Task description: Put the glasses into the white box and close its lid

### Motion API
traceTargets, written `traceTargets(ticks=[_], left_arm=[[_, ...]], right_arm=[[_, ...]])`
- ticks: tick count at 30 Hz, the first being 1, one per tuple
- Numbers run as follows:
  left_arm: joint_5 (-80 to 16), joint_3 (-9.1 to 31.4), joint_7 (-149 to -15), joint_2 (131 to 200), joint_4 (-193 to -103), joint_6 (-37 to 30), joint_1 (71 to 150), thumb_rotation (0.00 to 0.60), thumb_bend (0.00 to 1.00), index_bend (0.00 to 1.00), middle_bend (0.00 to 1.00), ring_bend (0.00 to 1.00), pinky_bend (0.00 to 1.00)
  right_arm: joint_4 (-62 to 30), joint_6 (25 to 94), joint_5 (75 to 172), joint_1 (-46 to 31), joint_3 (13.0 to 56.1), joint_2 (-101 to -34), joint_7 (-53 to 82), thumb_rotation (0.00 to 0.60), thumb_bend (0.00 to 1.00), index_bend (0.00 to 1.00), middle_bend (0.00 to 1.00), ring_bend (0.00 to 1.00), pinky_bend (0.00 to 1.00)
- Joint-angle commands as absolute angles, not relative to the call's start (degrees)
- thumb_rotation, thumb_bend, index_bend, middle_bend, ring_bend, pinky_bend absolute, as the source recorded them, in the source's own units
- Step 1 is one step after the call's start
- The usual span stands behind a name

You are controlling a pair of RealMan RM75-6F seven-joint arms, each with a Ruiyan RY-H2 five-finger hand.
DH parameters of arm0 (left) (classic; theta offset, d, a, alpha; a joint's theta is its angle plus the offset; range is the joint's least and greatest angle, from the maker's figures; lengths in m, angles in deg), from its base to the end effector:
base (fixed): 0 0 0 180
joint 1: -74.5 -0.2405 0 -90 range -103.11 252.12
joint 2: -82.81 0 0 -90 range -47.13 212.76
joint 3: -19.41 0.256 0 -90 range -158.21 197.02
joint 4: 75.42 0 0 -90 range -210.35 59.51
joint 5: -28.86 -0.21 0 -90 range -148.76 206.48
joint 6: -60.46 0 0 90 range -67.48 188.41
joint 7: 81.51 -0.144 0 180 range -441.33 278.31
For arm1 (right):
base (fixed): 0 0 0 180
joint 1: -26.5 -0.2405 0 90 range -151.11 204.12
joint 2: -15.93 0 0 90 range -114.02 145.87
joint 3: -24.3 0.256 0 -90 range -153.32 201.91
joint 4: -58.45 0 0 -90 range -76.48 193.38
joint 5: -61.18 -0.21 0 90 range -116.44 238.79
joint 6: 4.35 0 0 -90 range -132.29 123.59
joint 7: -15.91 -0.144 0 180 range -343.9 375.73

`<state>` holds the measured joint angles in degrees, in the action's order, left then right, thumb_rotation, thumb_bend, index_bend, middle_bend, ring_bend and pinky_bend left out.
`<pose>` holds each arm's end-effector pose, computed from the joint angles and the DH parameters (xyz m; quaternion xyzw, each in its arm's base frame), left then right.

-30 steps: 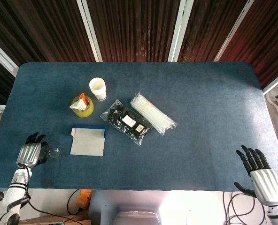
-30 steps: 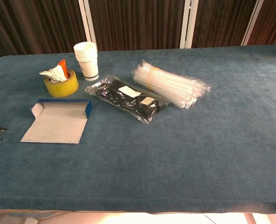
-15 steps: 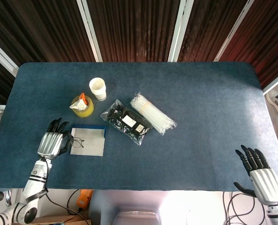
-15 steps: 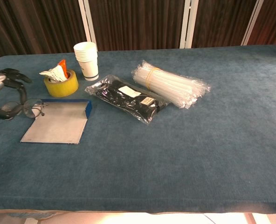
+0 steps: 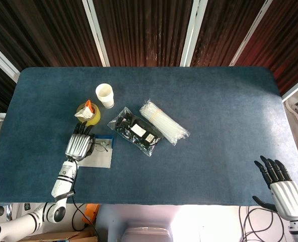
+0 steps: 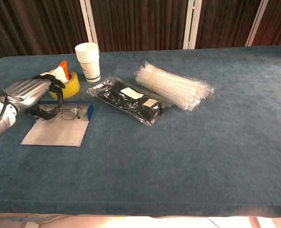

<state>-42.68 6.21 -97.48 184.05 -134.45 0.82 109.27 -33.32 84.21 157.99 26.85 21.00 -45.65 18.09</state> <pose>-0.2260 0.3583 -0.0301 -0.6891 -0.3484 -0.3484 0.5313 -0.3102 -0.1285 0.1568 0.6563 -0.3636 0.3556 0.5573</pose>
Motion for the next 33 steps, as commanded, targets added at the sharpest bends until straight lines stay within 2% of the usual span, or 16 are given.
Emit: traceTargets(ticks=[1, 9, 16, 25, 29, 33], left_arm=[[-41.4, 5.5, -96.6, 185.8, -131.3, 2.4, 110.6, 0.6, 0.47, 0.76, 0.17, 0.02, 0.06], [-40.4, 5.4, -95.9, 187.5, -127.0, 2.9, 111.3, 0.6, 0.45, 0.73, 0.17, 0.02, 0.06], [-40.9, 5.9, -94.4, 187.0, -127.5, 2.3, 111.1, 0.6, 0.4, 0.47, 0.14, 0.02, 0.06], [-39.4, 5.3, -96.3, 186.4, -129.2, 1.1, 110.6, 0.6, 0.36, 0.31, 0.11, 0.02, 0.07], [-39.8, 5.5, -96.2, 185.2, -131.4, -0.5, 110.0, 0.6, 0.36, 0.3, 0.11, 0.02, 0.07], [-42.4, 6.9, -95.3, 181.9, -137.7, -4.6, 107.8, 0.6, 0.35, 0.29, 0.1, 0.02, 0.08]], right_arm=[[-33.4, 84.1, 157.9, 26.8, 21.0, -45.6, 18.0, 0.6, 0.28, 0.0, 0.0, 0.0, 0.0], [-33.5, 83.9, 157.9, 26.7, 21.0, -45.4, 17.9, 0.6, 0.28, 0.0, 0.0, 0.0, 0.0], [-33.6, 83.8, 158.0, 26.6, 20.9, -45.3, 17.5, 0.6, 0.28, 0.0, 0.0, 0.0, 0.0], [-33.7, 83.8, 158.4, 26.6, 20.7, -45.1, 17.3, 0.6, 0.28, 0.0, 0.0, 0.0, 0.0], [-33.7, 83.9, 158.5, 26.6, 20.7, -45.1, 17.2, 0.6, 0.28, 0.0, 0.0, 0.0, 0.0], [-33.7, 83.8, 158.4, 26.6, 20.7, -45.1, 17.3, 0.6, 0.28, 0.0, 0.0, 0.0, 0.0]])
